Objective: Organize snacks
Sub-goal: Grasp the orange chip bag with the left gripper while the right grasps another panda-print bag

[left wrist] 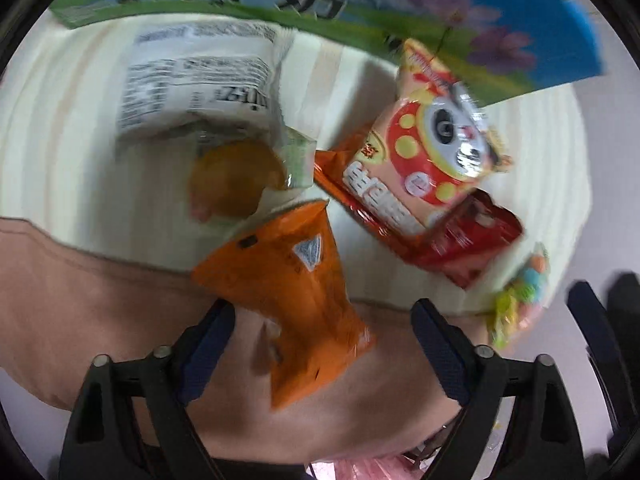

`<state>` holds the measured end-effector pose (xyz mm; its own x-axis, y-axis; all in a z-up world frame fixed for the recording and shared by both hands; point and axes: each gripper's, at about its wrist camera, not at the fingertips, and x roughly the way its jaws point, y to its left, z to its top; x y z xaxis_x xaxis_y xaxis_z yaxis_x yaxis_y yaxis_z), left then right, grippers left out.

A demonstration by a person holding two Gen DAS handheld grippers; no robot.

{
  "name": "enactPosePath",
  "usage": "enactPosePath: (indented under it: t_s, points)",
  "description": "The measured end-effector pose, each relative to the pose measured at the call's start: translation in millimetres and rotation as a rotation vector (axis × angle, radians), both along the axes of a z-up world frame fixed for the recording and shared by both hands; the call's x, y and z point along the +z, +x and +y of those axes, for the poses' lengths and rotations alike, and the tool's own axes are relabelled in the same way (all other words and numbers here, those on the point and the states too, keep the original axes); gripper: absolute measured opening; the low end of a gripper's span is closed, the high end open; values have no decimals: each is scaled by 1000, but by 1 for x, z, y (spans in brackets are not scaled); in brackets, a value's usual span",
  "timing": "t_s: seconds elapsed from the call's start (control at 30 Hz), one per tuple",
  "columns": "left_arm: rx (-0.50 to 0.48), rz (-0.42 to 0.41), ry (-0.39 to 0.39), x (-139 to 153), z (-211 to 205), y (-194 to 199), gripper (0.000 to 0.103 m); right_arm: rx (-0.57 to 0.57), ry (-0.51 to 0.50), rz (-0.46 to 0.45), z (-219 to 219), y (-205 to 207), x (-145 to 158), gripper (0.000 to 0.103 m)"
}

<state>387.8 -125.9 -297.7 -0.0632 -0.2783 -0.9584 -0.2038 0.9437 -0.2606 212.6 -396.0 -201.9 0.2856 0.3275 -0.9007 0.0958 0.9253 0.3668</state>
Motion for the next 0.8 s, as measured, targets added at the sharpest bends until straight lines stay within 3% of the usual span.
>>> enactPosePath:
  t_s: [0.03,0.07,0.13,0.23,0.4,0.57,0.7,0.8]
  points:
    - [-4,5,17,-5,-2,1,67,-2,12,8,2,2,-2,67]
    - [-15,13,39,-10,-4,0,52,-6,34,19,5,4,-5,68]
    - [-50,2,59,-13,-3,-6,47,-23,87,40,11,9,-11,71]
    - [-93,-27,139,-8,16,-22,46,-31,117,47,25,20,-21,73]
    - [-29,-20,192,-10,76,-38,46,-46,83,85,49,34,-44,73]
    - [76,-15,168,-16,110,-44,46,-59,-35,126,72,49,-73,73]
    - [78,-28,151,-18,106,-53,48,-56,-129,126,86,62,-92,72]
    - [71,-2,114,-21,109,-51,51,10,-210,111,99,66,-105,58]
